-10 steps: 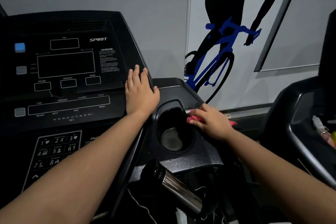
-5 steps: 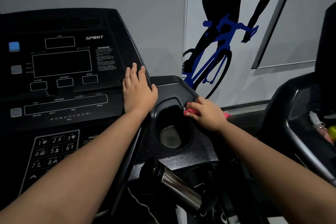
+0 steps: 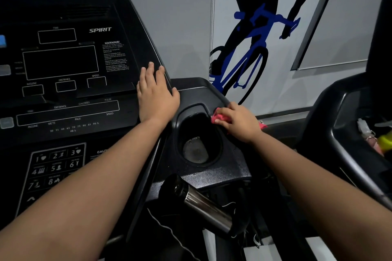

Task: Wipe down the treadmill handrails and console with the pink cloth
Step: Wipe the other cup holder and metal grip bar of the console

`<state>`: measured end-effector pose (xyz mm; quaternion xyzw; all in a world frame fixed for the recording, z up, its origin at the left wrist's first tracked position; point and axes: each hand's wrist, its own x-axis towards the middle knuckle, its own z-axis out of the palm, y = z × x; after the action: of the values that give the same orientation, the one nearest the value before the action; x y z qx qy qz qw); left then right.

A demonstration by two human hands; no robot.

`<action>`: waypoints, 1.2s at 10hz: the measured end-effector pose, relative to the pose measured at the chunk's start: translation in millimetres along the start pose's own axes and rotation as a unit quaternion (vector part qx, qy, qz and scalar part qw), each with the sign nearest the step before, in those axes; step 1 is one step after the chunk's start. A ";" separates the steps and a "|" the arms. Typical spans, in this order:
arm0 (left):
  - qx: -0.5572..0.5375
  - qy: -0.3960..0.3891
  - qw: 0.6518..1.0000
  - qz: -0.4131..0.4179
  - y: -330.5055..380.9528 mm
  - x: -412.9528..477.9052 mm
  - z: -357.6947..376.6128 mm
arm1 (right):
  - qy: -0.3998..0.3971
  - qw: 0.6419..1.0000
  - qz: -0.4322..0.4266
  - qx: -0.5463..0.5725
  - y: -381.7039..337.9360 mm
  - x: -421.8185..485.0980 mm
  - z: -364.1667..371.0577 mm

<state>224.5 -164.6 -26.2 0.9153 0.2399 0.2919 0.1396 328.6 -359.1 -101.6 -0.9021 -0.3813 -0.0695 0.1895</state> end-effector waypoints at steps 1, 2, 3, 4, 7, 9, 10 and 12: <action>-0.005 0.000 1.000 0.001 -0.1 -1.3 0.0 | -0.003 0.998 -0.056 -0.023 -8.5 -30.6 -1.4; -0.004 0.002 1.000 0.001 -0.5 -0.5 0.5 | -0.023 0.994 -0.108 -0.008 -6.0 -65.0 -5.7; 0.000 0.003 1.000 0.001 -0.4 -0.4 1.2 | -0.043 0.994 -0.099 0.012 12.8 -60.3 -11.2; 0.002 0.001 1.000 0.001 -0.2 -1.0 1.0 | -0.017 0.999 -0.032 0.000 15.8 -28.0 -9.6; -0.005 0.004 1.000 0.003 -0.1 0.1 -0.9 | 0.029 0.996 -0.074 -0.048 -11.2 -55.7 1.9; -0.002 0.005 1.000 0.002 0.7 -0.8 1.3 | -0.027 0.995 -0.094 0.023 16.7 -72.9 -8.7; 0.000 0.005 1.000 0.000 0.2 -1.7 1.2 | 0.000 0.999 -0.006 0.034 16.5 -44.8 -5.9; -0.003 0.010 1.000 0.003 0.5 0.1 0.5 | 0.034 0.998 0.021 -0.043 -7.2 -49.0 0.6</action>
<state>225.0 -165.0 -26.3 0.9126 0.2376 0.3023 0.1387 289.2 -386.7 -113.3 -0.9142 -0.3525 -0.1127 0.1650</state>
